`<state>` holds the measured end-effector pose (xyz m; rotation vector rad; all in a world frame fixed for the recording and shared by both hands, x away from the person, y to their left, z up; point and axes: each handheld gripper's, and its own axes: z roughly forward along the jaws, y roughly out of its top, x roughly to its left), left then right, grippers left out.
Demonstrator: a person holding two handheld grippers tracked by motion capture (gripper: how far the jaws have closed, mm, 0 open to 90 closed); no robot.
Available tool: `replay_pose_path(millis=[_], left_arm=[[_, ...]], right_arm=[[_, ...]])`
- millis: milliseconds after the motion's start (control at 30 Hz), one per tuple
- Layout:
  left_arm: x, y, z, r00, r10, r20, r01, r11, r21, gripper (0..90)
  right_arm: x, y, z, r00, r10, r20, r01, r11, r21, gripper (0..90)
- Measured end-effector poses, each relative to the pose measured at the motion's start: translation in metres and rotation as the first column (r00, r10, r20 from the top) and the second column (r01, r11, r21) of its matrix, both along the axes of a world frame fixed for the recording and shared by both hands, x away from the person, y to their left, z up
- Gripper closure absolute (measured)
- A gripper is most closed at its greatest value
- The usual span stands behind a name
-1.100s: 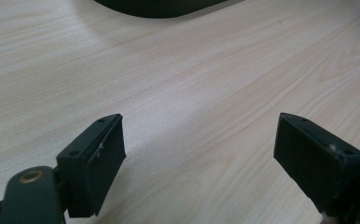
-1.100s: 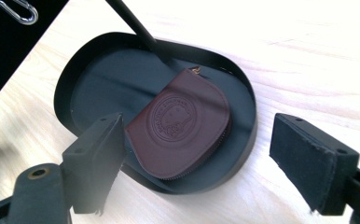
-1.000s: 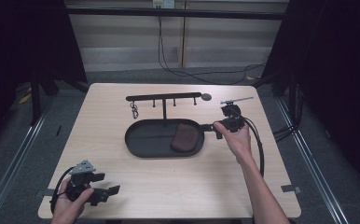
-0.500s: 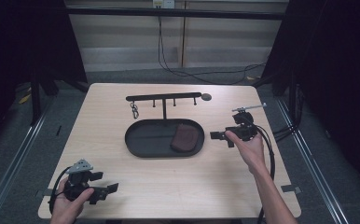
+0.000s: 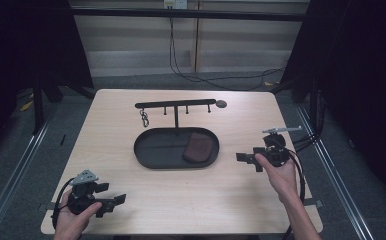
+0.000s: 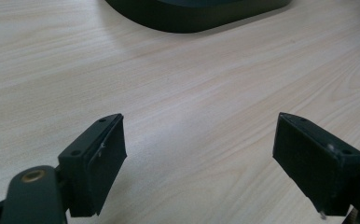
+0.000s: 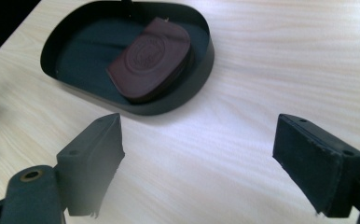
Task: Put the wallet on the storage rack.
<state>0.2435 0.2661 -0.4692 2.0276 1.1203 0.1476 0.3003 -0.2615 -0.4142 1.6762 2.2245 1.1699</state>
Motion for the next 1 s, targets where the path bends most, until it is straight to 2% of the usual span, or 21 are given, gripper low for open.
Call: replay_pose_path(millis=[100, 200, 467, 667, 767, 800, 833, 1000], left_arm=[[0.0, 0.001, 0.0, 1.0, 0.002, -0.004, -0.002, 1.0, 0.003, 17.0], [0.0, 0.003, 0.0, 0.9998, 0.017, -0.005, -0.017, 0.9998, -0.006, 17.2], [0.001, 0.003, -0.001, 0.9994, 0.032, -0.009, -0.032, 0.9995, -0.001, 17.8], [0.001, 0.002, -0.001, 0.9992, 0.033, -0.021, -0.033, 0.9994, -0.009, 17.8], [0.001, 0.002, -0.001, 0.9995, 0.024, -0.02, -0.024, 0.9997, -0.006, 17.8], [0.001, 0.002, -0.002, 0.9995, 0.026, -0.02, -0.026, 0.9996, -0.004, 17.8], [0.001, 0.002, -0.002, 0.9994, 0.026, -0.021, -0.026, 0.9997, -0.003, 17.8], [0.001, 0.002, -0.001, 0.9996, 0.019, -0.019, -0.019, 0.9998, -0.006, 17.8]], right_arm=[[-0.01, -0.002, -0.004, 1.0, 0.003, 0.007, -0.003, 0.9998, -0.022, 16.9], [-0.021, -0.006, -0.007, 0.9998, -0.004, 0.019, 0.005, 0.9998, -0.02, 17.2], [-0.047, -0.016, -0.019, 0.9998, -0.017, 0.009, 0.017, 0.999, -0.042, 18.3], [-0.071, -0.024, -0.031, 0.9986, -0.039, 0.036, 0.04, 0.9986, -0.035, 18.6], [-0.079, -0.026, -0.04, 0.9966, -0.046, 0.069, 0.051, 0.9962, -0.071, 18.3], [-0.082, -0.027, -0.044, 0.9958, -0.05, 0.076, 0.055, 0.9963, -0.065, 18.3], [-0.084, -0.028, -0.049, 0.9966, -0.052, 0.064, 0.056, 0.9971, -0.052, 17.9], [-0.083, -0.027, -0.058, 0.9984, -0.048, 0.029, 0.049, 0.9969, -0.061, 17.3]])
